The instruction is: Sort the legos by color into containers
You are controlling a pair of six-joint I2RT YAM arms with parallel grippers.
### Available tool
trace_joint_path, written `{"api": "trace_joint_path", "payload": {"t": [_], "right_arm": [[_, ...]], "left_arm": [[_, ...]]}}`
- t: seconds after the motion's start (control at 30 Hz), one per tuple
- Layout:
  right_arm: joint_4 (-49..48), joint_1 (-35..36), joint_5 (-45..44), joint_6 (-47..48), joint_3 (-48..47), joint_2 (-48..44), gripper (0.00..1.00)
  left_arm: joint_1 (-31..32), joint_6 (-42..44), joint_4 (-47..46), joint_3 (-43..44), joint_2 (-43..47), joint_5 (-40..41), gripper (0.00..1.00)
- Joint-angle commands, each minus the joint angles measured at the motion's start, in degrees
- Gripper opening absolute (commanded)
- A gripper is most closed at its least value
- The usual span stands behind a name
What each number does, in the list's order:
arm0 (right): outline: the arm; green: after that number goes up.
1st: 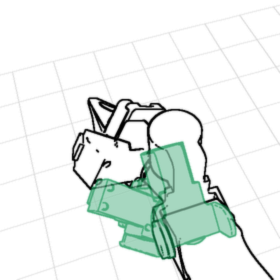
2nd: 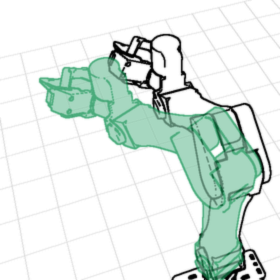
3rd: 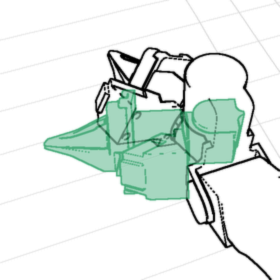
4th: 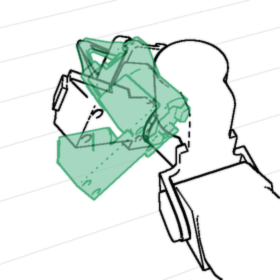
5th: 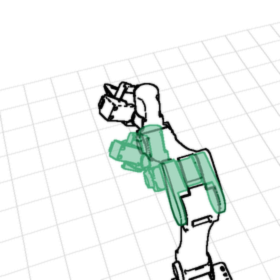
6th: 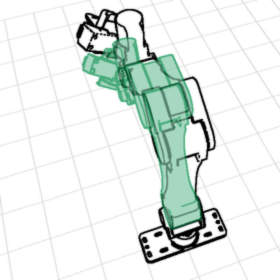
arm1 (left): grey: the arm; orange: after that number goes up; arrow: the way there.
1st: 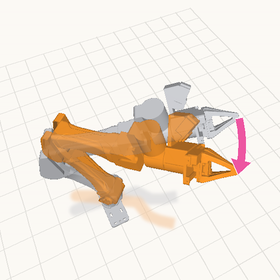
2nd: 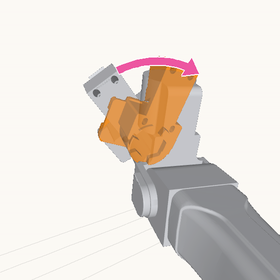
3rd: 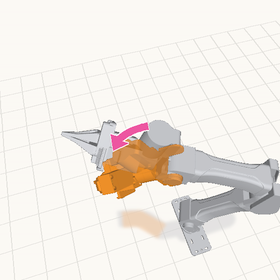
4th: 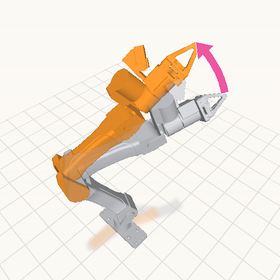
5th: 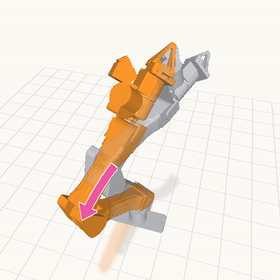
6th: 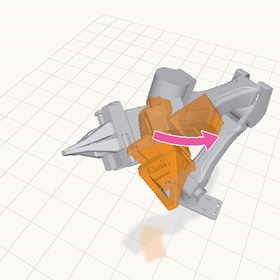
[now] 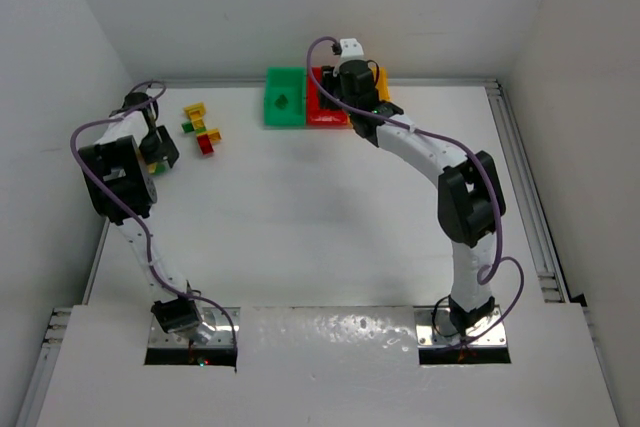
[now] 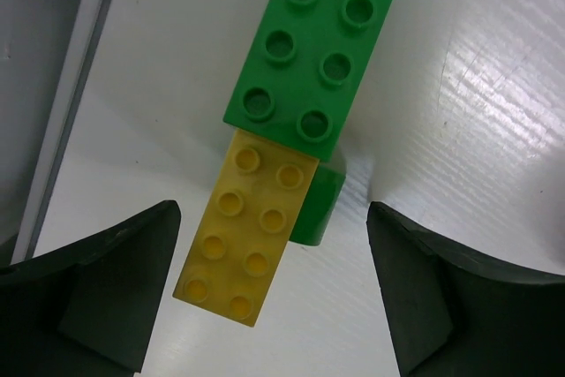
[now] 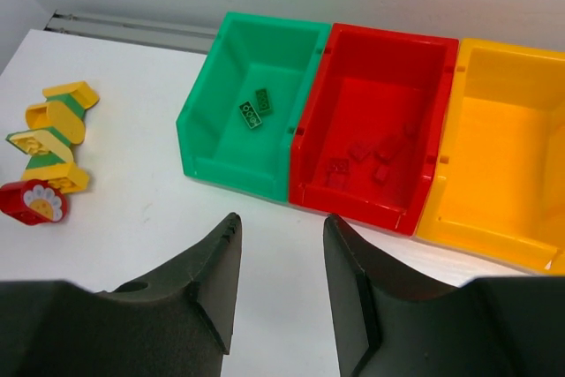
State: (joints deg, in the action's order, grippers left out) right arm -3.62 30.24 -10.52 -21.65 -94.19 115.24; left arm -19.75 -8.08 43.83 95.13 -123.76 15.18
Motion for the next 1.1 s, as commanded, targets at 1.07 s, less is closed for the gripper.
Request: {"api": "trace_joint_path", "payload": {"t": [1.07], "right_arm": [[-3.85,0.08,-4.06,3.54,2.43,-5.02,0.46]], "left_arm": [[0.15,-1.06,-3.14,0.85,0.02,2.4,0.66]]}}
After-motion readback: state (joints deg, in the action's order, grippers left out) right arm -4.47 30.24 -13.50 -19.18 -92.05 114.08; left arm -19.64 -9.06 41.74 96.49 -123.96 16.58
